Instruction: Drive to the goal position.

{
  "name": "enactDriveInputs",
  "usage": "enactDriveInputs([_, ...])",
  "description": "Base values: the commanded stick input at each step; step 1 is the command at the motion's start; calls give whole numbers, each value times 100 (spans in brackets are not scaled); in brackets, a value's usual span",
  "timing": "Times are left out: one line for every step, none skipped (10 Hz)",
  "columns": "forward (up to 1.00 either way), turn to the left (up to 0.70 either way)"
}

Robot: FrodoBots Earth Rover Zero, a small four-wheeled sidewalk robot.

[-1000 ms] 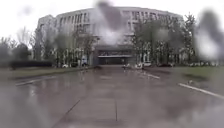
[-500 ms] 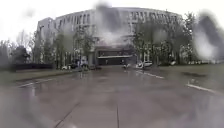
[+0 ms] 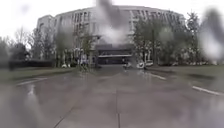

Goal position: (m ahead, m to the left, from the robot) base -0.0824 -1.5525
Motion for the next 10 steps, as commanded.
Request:
enactDriveInputs([70,0])
enactDriveInputs([70,0])
enactDriveInputs([70,0])
enactDriveInputs([70,0])
enactDriveInputs([70,0])
enactDriveInputs([70,0])
enactDriveInputs([70,0])
enactDriveInputs([70,0])
enactDriveInputs([70,0])
enactDriveInputs([70,0])
